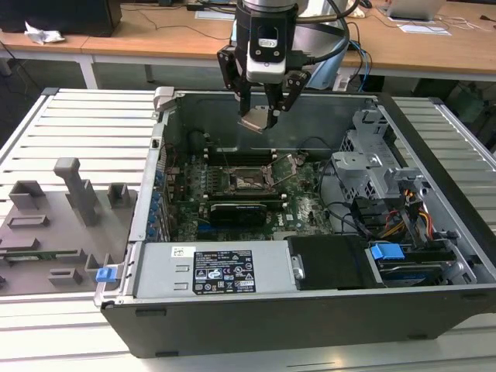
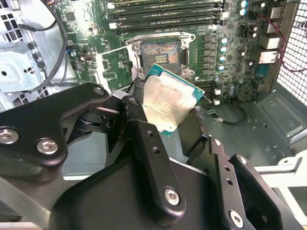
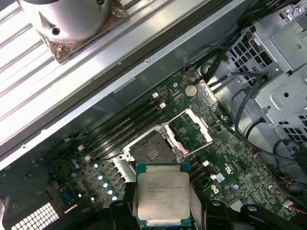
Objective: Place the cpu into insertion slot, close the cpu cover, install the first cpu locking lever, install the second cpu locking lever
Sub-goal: 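Place the cpu into insertion slot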
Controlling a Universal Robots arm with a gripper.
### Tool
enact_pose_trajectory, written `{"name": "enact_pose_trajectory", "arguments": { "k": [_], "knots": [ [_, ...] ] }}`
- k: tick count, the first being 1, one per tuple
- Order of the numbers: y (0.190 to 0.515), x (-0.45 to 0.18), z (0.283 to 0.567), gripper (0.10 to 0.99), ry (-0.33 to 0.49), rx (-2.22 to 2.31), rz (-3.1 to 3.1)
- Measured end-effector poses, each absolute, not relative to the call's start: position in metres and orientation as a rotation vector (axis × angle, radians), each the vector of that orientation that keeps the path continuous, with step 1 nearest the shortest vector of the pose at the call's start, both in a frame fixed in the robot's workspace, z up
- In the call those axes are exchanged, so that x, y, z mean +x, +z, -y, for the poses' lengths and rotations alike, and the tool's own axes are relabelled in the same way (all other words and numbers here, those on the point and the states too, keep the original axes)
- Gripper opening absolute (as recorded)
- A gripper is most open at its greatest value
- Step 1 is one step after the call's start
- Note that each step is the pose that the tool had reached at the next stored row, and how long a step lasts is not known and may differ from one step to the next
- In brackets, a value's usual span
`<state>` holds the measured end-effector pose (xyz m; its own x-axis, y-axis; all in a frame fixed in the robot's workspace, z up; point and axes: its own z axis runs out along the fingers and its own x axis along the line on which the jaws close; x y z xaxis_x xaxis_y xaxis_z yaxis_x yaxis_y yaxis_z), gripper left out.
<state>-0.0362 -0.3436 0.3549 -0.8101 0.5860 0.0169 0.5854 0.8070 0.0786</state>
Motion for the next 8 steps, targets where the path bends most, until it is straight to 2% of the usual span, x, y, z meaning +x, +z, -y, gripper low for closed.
{"name": "enact_pose_trajectory", "arguments": {
  "k": [8],
  "knots": [
    [0.3547,-0.0362,0.3436,0.529,0.125,0.983,-2.972]
  ]
}}
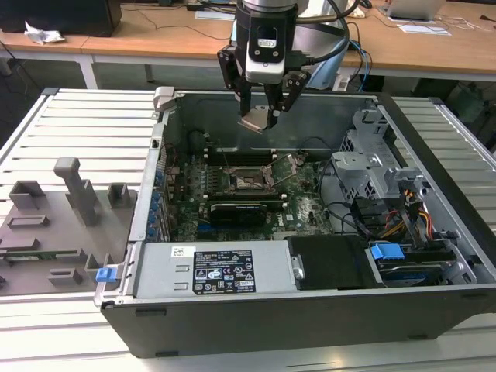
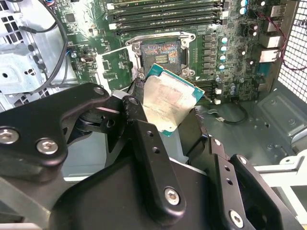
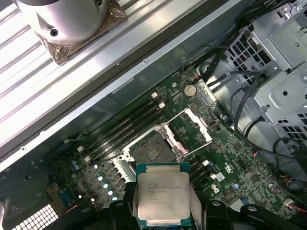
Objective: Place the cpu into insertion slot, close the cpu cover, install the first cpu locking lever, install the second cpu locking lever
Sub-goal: 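Place the cpu into insertion slot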
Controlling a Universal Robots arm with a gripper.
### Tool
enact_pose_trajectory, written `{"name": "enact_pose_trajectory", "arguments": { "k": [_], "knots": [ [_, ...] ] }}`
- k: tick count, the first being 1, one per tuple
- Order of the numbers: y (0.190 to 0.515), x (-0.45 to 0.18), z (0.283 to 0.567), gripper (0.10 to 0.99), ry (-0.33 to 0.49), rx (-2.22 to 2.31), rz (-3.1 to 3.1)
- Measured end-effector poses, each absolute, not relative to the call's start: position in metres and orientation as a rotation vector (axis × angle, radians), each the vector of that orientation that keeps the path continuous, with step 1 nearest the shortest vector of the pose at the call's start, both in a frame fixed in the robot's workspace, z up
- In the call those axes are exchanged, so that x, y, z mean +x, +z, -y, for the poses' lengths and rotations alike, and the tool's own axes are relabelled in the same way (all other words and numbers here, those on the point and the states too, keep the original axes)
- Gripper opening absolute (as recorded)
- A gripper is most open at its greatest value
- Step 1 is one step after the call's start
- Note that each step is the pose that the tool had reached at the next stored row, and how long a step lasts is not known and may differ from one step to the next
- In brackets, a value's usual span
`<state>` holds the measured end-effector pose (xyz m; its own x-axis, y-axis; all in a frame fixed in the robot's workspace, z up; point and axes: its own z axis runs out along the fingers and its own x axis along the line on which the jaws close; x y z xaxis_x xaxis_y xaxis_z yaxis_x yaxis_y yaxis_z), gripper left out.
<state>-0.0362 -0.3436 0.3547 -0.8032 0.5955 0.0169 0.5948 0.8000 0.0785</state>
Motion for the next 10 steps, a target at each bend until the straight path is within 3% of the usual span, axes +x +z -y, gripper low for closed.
{"name": "enact_pose_trajectory", "arguments": {
  "k": [10],
  "knots": [
    [0.3542,-0.0362,0.3436,0.529,0.125,1.002,-2.965]
  ]
}}
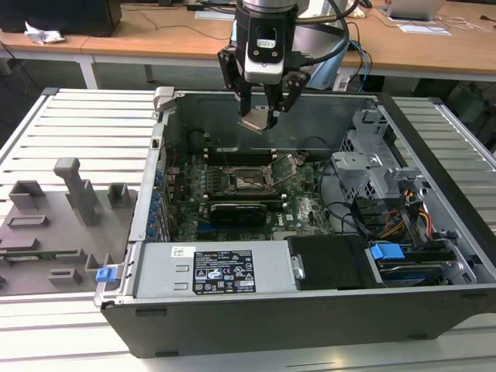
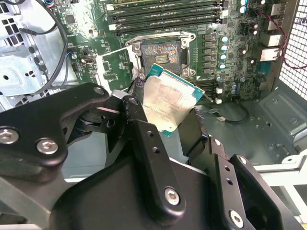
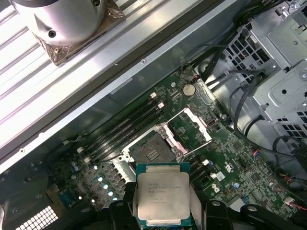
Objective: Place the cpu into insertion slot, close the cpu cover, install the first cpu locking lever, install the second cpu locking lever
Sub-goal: 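Place the cpu into insertion slot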
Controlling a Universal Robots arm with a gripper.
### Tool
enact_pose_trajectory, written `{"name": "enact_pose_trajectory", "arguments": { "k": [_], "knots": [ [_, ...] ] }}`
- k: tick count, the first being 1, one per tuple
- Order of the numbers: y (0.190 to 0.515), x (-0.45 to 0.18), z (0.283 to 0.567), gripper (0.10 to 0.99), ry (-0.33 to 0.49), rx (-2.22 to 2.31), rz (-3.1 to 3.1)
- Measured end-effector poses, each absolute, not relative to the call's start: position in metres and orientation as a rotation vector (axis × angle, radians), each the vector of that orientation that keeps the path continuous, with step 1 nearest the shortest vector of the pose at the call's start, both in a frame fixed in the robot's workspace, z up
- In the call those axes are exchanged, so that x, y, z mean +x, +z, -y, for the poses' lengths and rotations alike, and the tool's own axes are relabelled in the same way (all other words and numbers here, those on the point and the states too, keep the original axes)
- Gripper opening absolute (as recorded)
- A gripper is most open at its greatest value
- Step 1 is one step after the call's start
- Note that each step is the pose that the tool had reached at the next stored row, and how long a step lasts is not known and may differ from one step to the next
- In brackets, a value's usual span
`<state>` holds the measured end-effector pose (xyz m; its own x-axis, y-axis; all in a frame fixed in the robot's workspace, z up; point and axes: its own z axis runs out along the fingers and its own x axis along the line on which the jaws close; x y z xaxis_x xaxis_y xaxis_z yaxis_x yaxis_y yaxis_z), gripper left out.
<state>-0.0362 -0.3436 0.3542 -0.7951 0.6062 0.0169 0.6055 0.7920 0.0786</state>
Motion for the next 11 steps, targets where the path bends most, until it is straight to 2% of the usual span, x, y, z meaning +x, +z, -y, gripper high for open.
{"name": "enact_pose_trajectory", "arguments": {
  "k": [11],
  "knots": [
    [0.3536,-0.0362,0.3436,0.529,0.125,1.021,-2.958]
  ]
}}
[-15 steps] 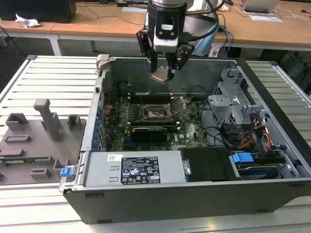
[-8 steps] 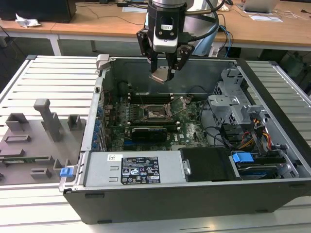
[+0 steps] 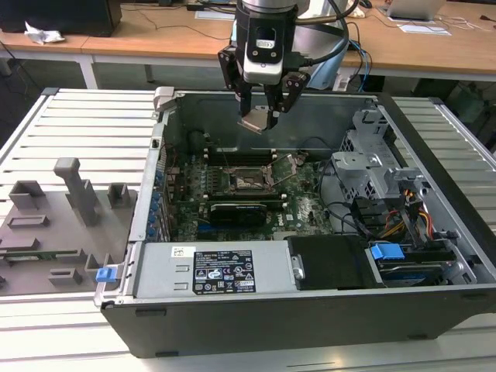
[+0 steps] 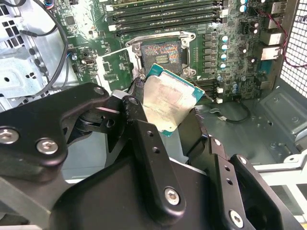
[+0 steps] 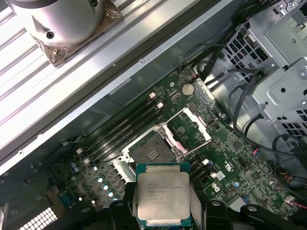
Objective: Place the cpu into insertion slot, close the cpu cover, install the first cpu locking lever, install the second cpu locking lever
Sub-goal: 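Place the cpu into insertion slot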
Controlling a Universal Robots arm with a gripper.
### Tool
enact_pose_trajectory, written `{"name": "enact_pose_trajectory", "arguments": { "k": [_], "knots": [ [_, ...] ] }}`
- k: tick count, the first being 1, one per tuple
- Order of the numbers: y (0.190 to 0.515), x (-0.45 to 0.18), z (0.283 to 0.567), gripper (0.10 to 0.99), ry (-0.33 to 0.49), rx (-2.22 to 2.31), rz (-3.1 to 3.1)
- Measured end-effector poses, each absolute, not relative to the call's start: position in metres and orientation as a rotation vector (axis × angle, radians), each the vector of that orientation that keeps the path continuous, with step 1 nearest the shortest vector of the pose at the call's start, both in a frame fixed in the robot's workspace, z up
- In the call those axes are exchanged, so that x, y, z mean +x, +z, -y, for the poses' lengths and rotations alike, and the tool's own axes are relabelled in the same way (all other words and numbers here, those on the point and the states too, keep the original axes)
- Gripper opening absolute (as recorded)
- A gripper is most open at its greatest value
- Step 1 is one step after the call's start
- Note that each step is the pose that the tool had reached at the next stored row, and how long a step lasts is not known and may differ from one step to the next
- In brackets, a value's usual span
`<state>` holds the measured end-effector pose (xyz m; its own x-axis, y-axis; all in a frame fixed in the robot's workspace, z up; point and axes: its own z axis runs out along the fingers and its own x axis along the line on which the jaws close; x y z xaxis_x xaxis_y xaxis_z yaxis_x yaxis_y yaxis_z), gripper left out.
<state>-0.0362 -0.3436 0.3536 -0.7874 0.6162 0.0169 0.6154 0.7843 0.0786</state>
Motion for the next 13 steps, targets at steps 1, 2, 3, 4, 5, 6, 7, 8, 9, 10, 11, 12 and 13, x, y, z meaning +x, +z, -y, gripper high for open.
{"name": "enact_pose_trajectory", "arguments": {
  "k": [1,2,3,4,5,6,7,8,9,10,11,12,13],
  "knots": [
    [0.3535,-0.0362,0.3436,0.529,0.125,1.022,-2.958],
    [0.3535,-0.0362,0.3436,0.529,0.125,1.022,-2.958],
    [0.3534,-0.0362,0.3436,0.529,0.125,1.023,-2.957],
    [0.3533,-0.0362,0.3436,0.529,0.125,1.023,-2.957],
    [0.3532,-0.0362,0.3436,0.529,0.125,1.023,-2.957],
    [0.3532,-0.0362,0.3436,0.529,0.125,1.023,-2.957],
    [0.3531,-0.0362,0.3436,0.529,0.125,1.024,-2.957],
    [0.353,-0.0362,0.3436,0.529,0.125,1.024,-2.957],
    [0.353,-0.0362,0.3436,0.529,0.125,1.025,-2.957],
    [0.3529,-0.0362,0.3436,0.529,0.125,1.025,-2.957],
    [0.3529,-0.0362,0.3436,0.529,0.125,1.026,-2.956],
    [0.3529,-0.0362,0.3436,0.529,0.125,1.026,-2.956],
    [0.3529,-0.0362,0.3436,0.529,0.125,1.027,-2.956]
  ]
}}
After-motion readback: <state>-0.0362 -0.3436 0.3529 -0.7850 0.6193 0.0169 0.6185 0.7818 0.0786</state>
